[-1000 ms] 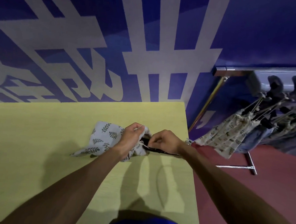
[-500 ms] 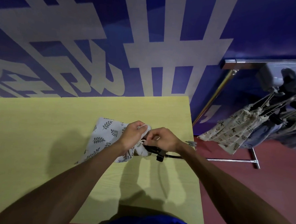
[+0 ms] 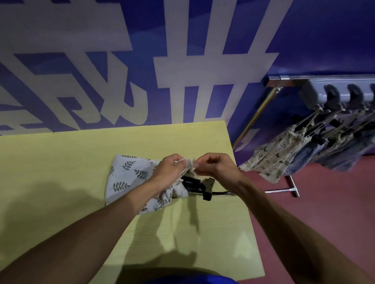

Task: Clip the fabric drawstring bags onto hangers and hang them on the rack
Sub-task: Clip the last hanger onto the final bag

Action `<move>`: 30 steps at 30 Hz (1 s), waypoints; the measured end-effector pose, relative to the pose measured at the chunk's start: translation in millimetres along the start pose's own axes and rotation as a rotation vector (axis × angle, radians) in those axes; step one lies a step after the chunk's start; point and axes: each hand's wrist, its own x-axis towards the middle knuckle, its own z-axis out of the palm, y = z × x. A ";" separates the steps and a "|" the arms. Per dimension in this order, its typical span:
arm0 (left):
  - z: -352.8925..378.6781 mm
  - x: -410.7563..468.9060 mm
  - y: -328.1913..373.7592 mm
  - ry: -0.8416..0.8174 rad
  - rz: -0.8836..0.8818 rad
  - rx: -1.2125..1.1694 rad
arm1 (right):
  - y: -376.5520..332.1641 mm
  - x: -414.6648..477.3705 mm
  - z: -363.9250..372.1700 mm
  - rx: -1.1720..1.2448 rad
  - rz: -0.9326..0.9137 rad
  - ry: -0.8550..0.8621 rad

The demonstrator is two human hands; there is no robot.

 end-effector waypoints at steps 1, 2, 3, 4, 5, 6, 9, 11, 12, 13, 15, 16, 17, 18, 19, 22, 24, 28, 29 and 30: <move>-0.6 -0.1 -0.4 -0.004 0.004 -0.004 | 1.1 -1.4 2.6 0.045 -0.005 0.050; -0.5 0.2 -0.1 -0.005 0.005 -0.008 | 2.5 -2.1 4.8 0.088 -0.008 0.087; -0.2 0.7 -0.8 -0.011 0.009 -0.012 | 4.0 -4.2 8.8 0.131 -0.008 0.121; 0.8 1.2 -0.9 -0.014 0.013 -0.017 | 5.6 -5.4 11.6 0.180 -0.007 0.143; 1.8 1.4 -1.2 -0.021 0.016 -0.022 | 6.0 -6.8 14.8 0.244 -0.007 0.161; 2.0 1.3 -2.1 -0.032 0.015 -0.025 | 7.3 -7.5 17.1 0.319 -0.011 0.180; 0.1 -0.3 -5.0 -0.074 0.018 -0.037 | 7.3 -7.4 19.4 0.502 -0.014 0.194; -1.9 -0.7 -5.6 -0.088 0.039 -0.030 | 5.0 -8.8 17.8 0.483 0.018 0.169; -2.3 -0.9 -5.4 -0.091 0.044 -0.022 | 4.4 -9.9 16.6 0.422 0.035 0.152; -2.4 -0.7 -4.3 -0.088 0.048 -0.018 | 2.3 -11.2 16.4 0.330 0.048 0.132; -1.0 -0.1 -2.9 -0.085 0.053 -0.001 | 0.2 -10.6 15.1 0.016 0.050 0.091; 0.6 0.7 -2.3 -0.085 0.049 0.016 | -1.7 -9.3 15.2 -0.219 0.032 0.064; 2.3 1.3 -2.0 -0.083 0.040 0.040 | -2.7 -6.7 14.8 -0.476 0.008 0.025; 3.9 1.6 -1.8 -0.077 0.027 0.068 | -2.0 -2.9 14.2 -0.717 -0.022 -0.026; 5.0 1.4 -1.9 -0.076 0.016 0.088 | -1.6 0.3 15.6 -0.921 -0.055 -0.078; 6.3 1.3 -1.1 -0.090 0.009 0.130 | -0.1 7.6 14.5 -1.119 -0.117 -0.141; 4.0 1.2 -0.2 -0.089 0.007 0.150 | 2.0 9.1 7.3 -1.052 -0.147 -0.071; 4.9 6.3 2.2 -0.080 -0.023 0.233 | 16.5 15.8 -12.1 -1.092 -0.081 0.125; 7.0 7.9 2.9 -0.078 -0.026 0.264 | 20.7 17.5 -14.4 -1.096 -0.042 0.195; 9.7 9.8 3.1 -0.069 -0.034 0.288 | 23.9 19.3 -15.9 -1.080 0.001 0.269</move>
